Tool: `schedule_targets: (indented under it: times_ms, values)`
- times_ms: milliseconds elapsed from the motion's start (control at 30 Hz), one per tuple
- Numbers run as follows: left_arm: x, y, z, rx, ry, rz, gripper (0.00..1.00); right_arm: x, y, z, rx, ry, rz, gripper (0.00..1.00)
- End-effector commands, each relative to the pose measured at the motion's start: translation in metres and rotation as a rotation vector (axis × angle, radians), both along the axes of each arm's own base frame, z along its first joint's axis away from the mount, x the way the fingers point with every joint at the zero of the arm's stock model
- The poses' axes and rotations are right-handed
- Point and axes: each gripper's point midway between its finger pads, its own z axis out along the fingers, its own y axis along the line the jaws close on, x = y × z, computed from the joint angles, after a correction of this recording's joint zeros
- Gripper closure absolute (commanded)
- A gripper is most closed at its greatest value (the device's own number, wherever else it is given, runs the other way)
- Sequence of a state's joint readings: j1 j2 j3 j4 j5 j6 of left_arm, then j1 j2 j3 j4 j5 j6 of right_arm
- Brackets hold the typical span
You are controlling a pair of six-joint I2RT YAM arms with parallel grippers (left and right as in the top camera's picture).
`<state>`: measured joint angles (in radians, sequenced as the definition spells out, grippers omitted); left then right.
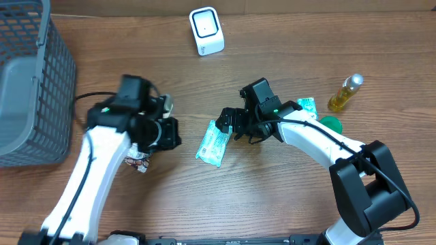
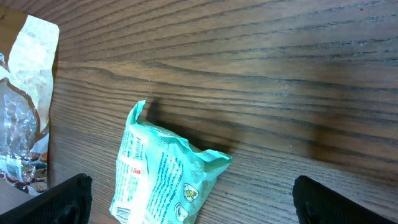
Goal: Scan the item barcode
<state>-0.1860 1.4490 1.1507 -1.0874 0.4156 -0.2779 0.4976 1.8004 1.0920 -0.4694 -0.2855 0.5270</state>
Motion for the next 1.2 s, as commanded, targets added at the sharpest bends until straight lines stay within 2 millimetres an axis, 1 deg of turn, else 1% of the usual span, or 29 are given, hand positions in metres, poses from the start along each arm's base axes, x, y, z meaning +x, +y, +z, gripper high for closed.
schedule_targets:
  times_ms: [0,100,333,433,633,833,933,1167]
  values:
    - [-0.002,-0.013,-0.017,-0.012,0.047,-0.062,0.96,0.001,0.001,0.004,0.009,-0.003,0.006,0.0]
    - [0.0,-0.02,-0.037,0.006,0.092,-0.088,0.96,-0.002,0.0,0.001,0.002,0.008,0.006,0.0]
    - [0.001,-0.035,-0.071,0.024,0.161,-0.138,0.96,-0.004,-0.002,-0.006,0.006,0.001,0.006,0.0]
    - [0.005,-0.043,-0.084,0.029,0.158,-0.157,0.96,-0.004,-0.002,-0.008,0.009,-0.004,0.006,0.0]
    - [0.01,-0.048,-0.11,0.058,0.182,-0.157,0.96,-0.005,-0.002,-0.008,0.008,-0.003,0.006,0.0]
    - [0.011,-0.043,-0.126,0.095,0.203,-0.155,0.96,-0.004,-0.002,-0.008,0.009,-0.004,0.006,0.0]
    - [0.011,-0.043,-0.129,0.106,0.203,-0.157,0.96,-0.005,-0.002,-0.008,0.009,-0.004,0.006,0.0]
    - [0.021,-0.029,-0.134,0.199,0.172,-0.103,0.96,-0.006,0.001,-0.007,0.022,0.004,0.014,0.0]
